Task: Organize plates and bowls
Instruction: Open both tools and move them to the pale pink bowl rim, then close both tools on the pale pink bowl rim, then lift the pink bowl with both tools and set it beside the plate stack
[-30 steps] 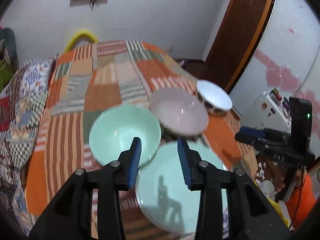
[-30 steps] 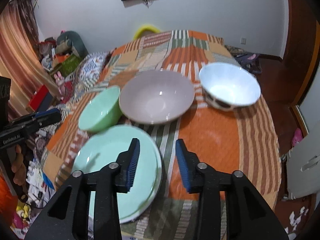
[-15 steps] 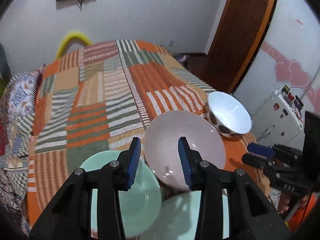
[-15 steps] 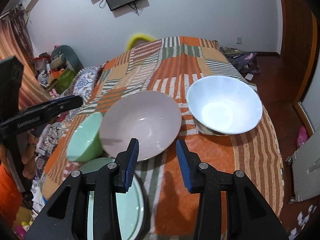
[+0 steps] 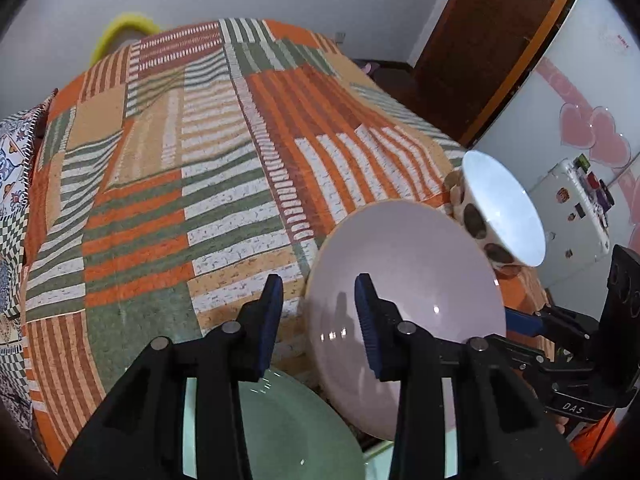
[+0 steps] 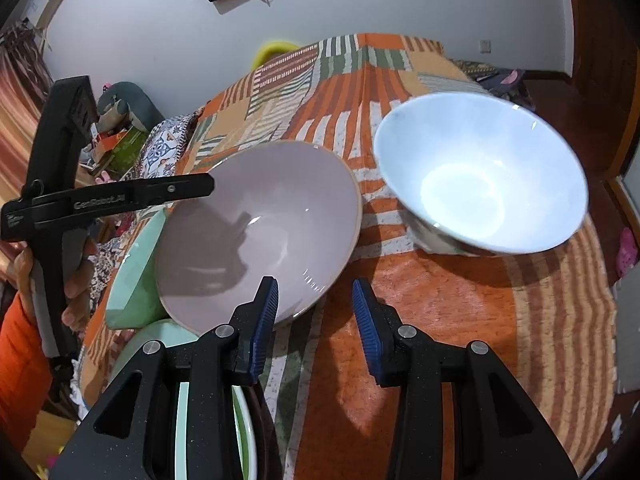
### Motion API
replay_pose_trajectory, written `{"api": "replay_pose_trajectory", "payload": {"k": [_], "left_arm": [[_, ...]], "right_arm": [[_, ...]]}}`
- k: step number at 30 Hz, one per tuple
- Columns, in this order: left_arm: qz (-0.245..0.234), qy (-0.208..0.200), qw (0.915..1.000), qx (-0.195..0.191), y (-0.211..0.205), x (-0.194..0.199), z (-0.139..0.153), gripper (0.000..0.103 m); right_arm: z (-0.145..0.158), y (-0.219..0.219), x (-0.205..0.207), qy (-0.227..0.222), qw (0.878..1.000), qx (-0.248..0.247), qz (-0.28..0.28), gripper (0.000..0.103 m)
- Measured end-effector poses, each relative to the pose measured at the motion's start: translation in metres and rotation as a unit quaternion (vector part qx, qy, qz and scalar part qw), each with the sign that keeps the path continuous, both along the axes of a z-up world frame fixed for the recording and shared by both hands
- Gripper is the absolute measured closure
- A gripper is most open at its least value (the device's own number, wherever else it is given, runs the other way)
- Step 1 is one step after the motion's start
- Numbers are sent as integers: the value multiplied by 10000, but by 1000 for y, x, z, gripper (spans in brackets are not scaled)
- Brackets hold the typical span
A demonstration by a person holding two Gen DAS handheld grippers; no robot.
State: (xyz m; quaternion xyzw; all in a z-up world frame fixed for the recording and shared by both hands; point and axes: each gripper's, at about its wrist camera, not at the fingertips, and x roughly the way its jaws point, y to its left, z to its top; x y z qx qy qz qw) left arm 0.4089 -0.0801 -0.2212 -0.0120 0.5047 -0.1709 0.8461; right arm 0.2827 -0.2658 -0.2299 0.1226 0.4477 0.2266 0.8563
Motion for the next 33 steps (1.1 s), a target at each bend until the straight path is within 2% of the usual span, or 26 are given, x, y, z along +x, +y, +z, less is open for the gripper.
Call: {"api": "replay_pose_trajectory", "payload": {"k": [2, 4, 6, 11, 17, 20, 26, 33], "left_arm": [[-53, 131, 9999, -17, 0, 3, -6, 76], [-87, 217, 9997, -29, 0, 4, -10, 87], [-118, 249, 9996, -20, 0, 4, -13, 93], [-74, 220, 9996, -151, 3, 1, -11, 94], [-156, 71, 9997, -199, -3, -3, 3, 94], [-149, -25, 9994, -308, -5, -4, 13, 94], [-147, -289, 9985, -450, -1, -23, 42, 93], [-13, -624, 9970, -467, 28, -74, 85, 94]], "right_arm": [[-2, 3, 1, 56, 9999, 108, 73, 73], [-2, 5, 1, 30, 10000, 55, 46, 73], [-2, 5, 3, 2, 10000, 88, 36, 73], [-3, -3, 4, 92, 9995, 304, -64, 79], [3, -2, 3, -20, 9998, 70, -207, 82], [9, -10, 3, -35, 9991, 276, -315, 83], [37, -10, -9, -338, 9989, 162, -270, 83], [75, 9, -38, -641, 9977, 234, -9, 83]]}}
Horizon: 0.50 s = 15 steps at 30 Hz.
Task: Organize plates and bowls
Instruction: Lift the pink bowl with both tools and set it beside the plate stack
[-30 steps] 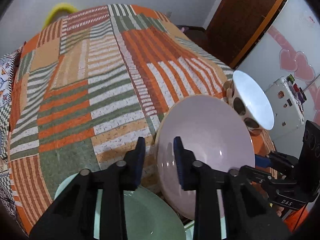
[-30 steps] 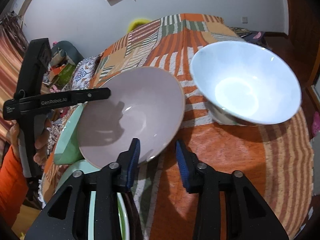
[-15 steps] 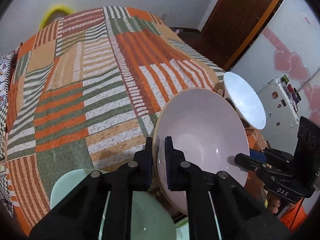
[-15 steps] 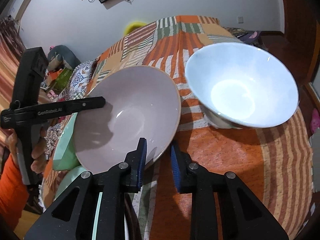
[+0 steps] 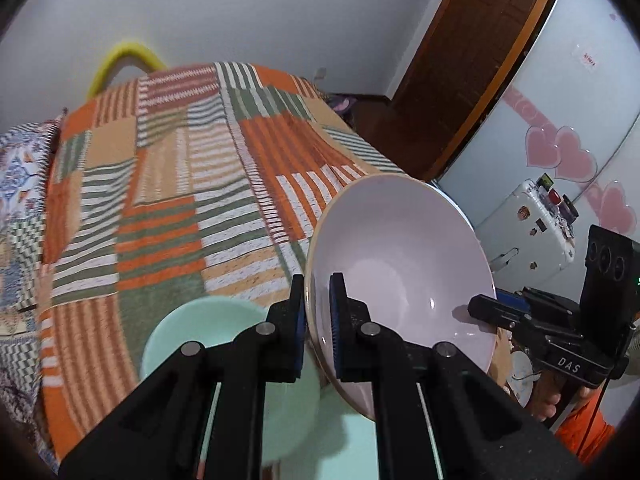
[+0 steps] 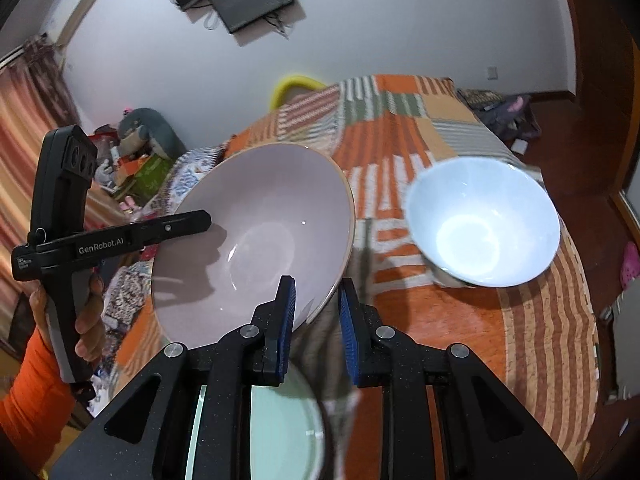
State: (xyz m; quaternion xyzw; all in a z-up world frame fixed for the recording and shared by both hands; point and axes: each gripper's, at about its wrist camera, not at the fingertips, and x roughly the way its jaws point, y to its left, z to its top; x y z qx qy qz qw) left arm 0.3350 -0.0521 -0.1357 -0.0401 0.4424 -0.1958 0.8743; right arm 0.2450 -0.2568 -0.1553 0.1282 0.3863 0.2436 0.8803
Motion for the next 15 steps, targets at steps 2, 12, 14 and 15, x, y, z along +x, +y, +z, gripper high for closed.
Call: {"api": "replay_pose_trajectory", "payload": {"k": [2, 12, 14, 15], "left_arm": [[52, -96, 9999, 31, 10, -16, 11, 94], [675, -438, 9963, 292, 84, -123, 54, 93], [773, -435, 9955, 330, 95, -140, 54, 94], [850, -420, 9949, 333, 103, -152, 52, 93]], "right_arm": [[9, 10, -11, -79, 9999, -31, 114, 83], [41, 75, -69, -385, 9959, 48, 813, 83], [42, 87, -80, -395, 9944, 75, 982, 83], [42, 92, -84, -394, 9938, 88, 1037, 83]]}}
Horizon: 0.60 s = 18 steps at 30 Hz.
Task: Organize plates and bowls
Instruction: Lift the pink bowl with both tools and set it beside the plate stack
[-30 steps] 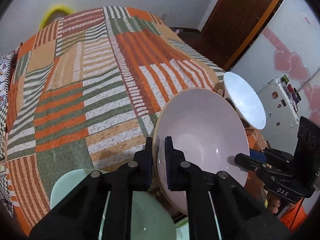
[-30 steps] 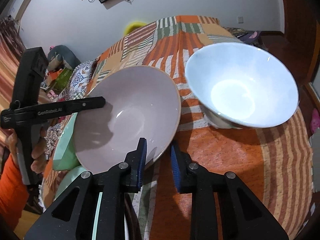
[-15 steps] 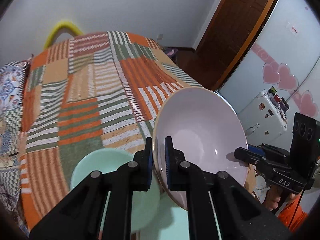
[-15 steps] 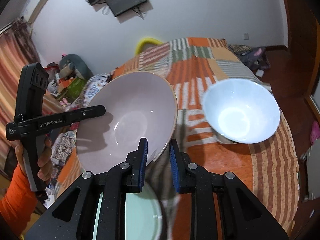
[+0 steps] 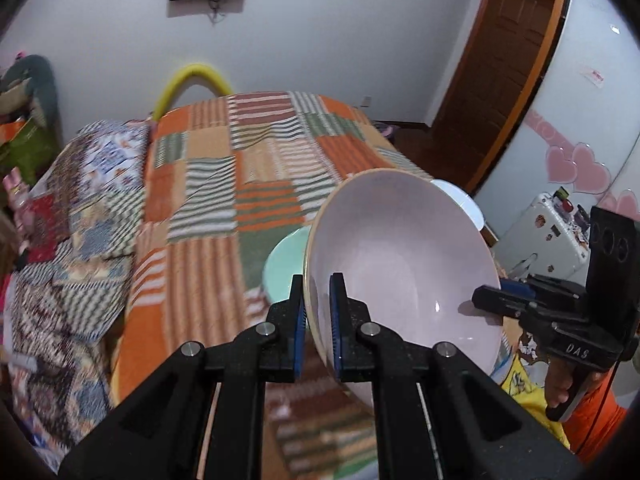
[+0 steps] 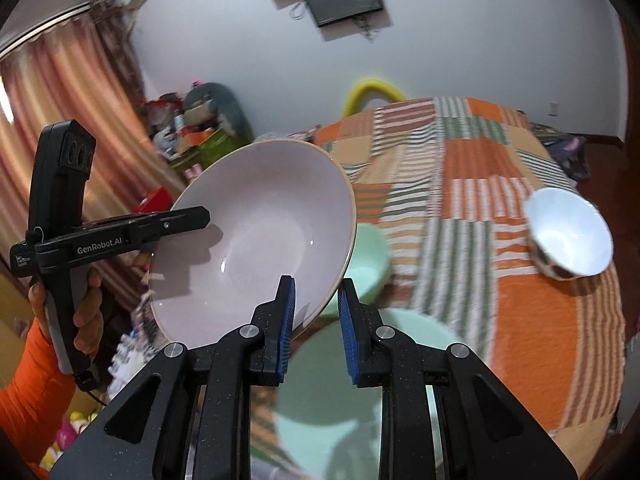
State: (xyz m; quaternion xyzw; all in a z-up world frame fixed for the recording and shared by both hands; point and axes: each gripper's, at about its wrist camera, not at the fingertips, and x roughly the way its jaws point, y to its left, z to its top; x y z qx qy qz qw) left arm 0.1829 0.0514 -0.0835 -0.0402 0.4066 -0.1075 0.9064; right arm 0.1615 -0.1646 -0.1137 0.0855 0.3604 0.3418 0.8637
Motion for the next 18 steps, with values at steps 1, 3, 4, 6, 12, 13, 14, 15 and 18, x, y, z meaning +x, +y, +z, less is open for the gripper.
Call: {"api": "replay_pose_trajectory", "payload": {"k": [1, 3, 4, 6, 12, 13, 14, 15, 18], "left_arm": [[61, 13, 10000, -22, 5, -7, -2, 93], [195, 74, 9998, -67, 19, -24, -10, 93], [247, 96, 9996, -83, 22, -29, -13, 93], [365, 176, 9991, -128, 32, -41, -24, 93], [611, 372, 9974, -99, 52, -59, -54, 93], [642, 392, 9971, -71, 54, -61, -59, 93], [671, 428, 9968, -55, 56, -62, -66, 93], [697, 459, 9965, -43, 59, -62, -71, 93], [754, 568, 9955, -60, 66, -60, -88, 93]], "right_arm": [[0, 6, -5, 7, 10000, 7, 84, 83], [-2, 16, -13, 0, 9998, -19, 211, 83], [-3, 20, -16, -3, 9996, -48, 262, 83], [-7, 29, -17, 22, 9993, -108, 353, 83], [-30, 53, -24, 219, 9975, -309, 597, 83], [-33, 57, -27, 251, 9972, -332, 618, 83], [-38, 61, -27, 294, 9968, -373, 640, 83], [-42, 64, -27, 331, 9965, -410, 654, 83], [-56, 75, -24, 470, 9950, -549, 686, 83]]}}
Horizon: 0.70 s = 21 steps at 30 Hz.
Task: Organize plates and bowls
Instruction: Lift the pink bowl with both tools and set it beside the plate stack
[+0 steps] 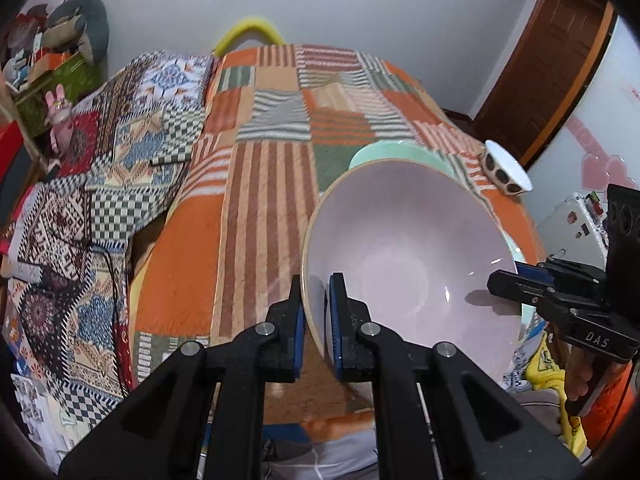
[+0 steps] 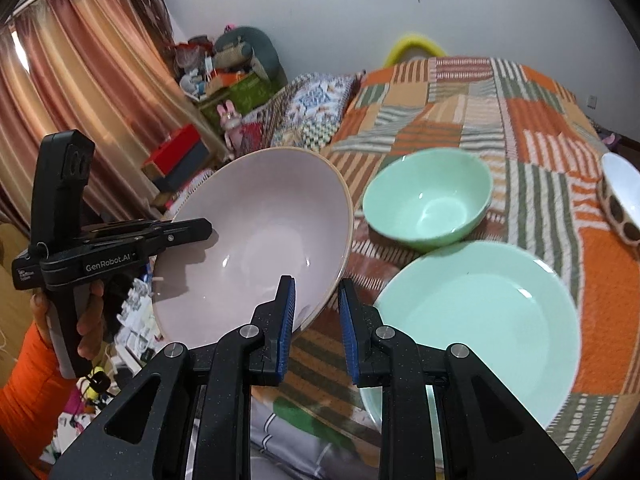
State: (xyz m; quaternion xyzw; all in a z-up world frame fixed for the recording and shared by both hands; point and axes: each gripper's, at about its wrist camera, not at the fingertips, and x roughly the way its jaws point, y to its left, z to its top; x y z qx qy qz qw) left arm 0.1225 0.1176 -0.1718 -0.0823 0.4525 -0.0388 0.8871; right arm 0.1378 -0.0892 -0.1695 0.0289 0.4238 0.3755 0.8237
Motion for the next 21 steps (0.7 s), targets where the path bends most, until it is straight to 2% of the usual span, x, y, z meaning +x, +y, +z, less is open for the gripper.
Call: {"api": "replay_pose_trajectory", "payload": {"k": [9, 21], "left_arm": [[115, 327, 9992, -174, 17, 13, -45, 93], [293, 550, 9968, -497, 32, 18, -83, 93]], "right_arm": [[-32, 25, 13, 286, 9984, -481, 79, 83], [-49, 48, 21, 130, 9943, -1047, 160, 83]]}}
